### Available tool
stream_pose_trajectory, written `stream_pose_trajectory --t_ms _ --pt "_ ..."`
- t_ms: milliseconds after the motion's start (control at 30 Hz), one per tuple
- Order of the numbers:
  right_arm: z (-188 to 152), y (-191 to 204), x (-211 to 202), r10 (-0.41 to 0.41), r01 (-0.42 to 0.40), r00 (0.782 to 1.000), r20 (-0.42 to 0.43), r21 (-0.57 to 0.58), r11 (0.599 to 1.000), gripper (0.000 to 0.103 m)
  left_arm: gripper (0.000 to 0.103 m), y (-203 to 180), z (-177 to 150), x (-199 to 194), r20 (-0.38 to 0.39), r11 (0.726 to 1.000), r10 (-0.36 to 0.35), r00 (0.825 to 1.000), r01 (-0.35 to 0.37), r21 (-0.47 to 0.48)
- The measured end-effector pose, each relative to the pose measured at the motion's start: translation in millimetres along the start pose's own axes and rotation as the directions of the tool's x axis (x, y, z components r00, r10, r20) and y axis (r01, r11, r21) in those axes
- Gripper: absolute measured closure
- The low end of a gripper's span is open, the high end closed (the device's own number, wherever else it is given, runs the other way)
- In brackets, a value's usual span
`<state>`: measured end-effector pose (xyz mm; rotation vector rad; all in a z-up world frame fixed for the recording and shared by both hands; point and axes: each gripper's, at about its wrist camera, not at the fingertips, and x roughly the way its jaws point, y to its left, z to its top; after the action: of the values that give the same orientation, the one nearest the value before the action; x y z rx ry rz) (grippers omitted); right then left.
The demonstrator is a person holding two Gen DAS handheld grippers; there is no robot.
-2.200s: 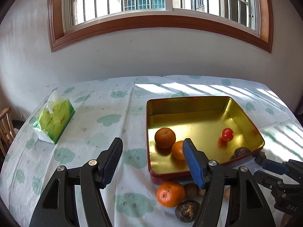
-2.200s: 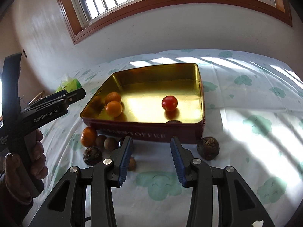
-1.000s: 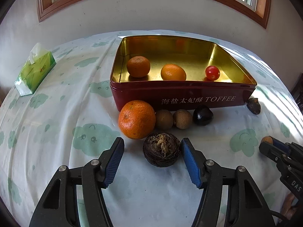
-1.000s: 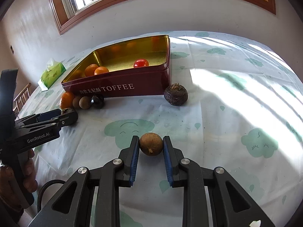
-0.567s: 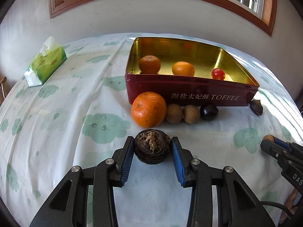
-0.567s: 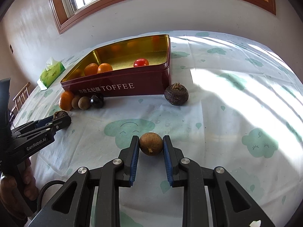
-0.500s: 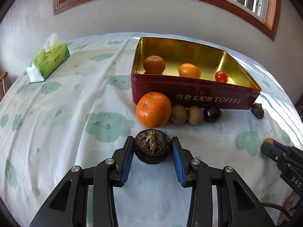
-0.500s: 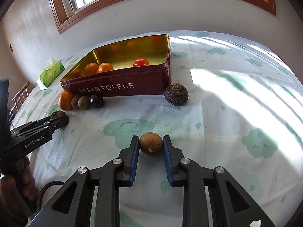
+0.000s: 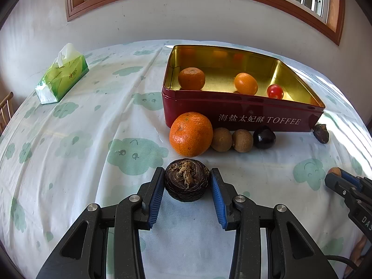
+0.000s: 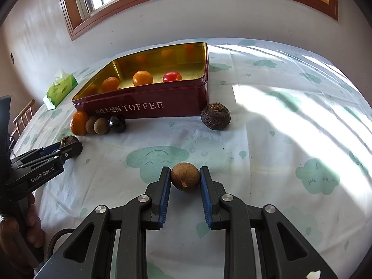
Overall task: Organize fruits
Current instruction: 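Lift the wrinkled fruit with the left gripper while the right gripper lifts the small brown fruit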
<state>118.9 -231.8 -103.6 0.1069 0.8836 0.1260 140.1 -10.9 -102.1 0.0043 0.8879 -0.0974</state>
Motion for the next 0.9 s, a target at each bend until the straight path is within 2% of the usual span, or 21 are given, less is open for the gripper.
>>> stream_pose_trajectory --t_ms 900 --pt "-0.3 -0.5 -0.5 0.0 0.0 1.0 0.002 0.001 1.0 0.08 0.062 0.4 0.3 -0.8 0.002 1.0 0.002 1.0 -0.002 -0.01"
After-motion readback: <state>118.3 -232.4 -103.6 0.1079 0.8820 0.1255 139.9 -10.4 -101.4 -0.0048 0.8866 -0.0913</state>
